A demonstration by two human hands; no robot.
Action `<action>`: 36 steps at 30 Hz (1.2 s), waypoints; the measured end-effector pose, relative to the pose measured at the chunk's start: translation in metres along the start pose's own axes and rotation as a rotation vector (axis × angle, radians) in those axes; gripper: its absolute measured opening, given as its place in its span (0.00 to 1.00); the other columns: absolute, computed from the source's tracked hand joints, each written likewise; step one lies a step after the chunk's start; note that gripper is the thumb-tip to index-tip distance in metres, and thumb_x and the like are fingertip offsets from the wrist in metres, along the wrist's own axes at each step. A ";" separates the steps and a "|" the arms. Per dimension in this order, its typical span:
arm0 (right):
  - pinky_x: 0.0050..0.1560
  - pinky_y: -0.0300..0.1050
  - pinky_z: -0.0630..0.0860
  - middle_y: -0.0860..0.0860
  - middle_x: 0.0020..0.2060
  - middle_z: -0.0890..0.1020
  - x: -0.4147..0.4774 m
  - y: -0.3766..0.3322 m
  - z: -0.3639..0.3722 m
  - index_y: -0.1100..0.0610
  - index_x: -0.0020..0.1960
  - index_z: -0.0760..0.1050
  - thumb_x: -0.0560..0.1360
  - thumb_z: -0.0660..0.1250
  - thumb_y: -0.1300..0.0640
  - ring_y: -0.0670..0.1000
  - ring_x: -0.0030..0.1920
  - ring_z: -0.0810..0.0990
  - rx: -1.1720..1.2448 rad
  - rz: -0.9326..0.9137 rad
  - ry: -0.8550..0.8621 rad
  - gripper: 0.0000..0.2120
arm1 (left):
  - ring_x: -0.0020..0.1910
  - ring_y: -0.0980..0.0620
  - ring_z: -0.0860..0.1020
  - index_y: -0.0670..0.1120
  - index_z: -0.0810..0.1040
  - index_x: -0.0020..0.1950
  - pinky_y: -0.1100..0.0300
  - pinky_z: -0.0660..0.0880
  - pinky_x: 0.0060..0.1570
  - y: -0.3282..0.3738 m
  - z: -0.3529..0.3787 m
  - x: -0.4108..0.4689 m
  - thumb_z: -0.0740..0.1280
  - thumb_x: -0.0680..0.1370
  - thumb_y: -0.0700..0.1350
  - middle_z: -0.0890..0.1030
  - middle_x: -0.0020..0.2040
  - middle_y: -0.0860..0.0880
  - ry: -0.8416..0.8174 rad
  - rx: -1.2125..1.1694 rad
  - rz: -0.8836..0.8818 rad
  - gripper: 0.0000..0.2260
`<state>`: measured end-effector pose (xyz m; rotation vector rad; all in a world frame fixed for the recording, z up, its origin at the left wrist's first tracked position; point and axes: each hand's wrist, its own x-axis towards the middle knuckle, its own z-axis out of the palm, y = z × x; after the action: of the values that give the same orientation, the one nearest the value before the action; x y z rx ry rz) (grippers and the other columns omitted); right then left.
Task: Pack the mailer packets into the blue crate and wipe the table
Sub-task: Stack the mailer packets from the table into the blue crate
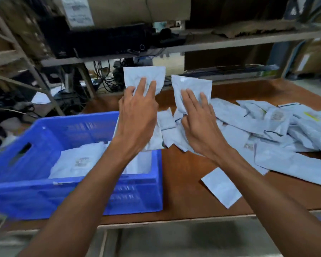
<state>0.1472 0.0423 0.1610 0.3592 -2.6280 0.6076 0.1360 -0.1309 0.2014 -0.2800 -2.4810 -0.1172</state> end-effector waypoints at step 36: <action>0.60 0.49 0.74 0.56 0.59 0.81 0.099 -0.064 0.087 0.57 0.61 0.78 0.77 0.63 0.54 0.58 0.61 0.78 -0.017 0.036 -0.200 0.15 | 0.62 0.39 0.76 0.48 0.75 0.68 0.45 0.74 0.60 -0.150 0.116 0.013 0.63 0.77 0.49 0.77 0.64 0.41 -0.503 -0.310 0.002 0.19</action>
<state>0.0523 -0.0688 0.1577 0.3866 -2.8342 0.5882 0.0244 -0.2569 0.1144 -0.4917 -2.9574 -0.4860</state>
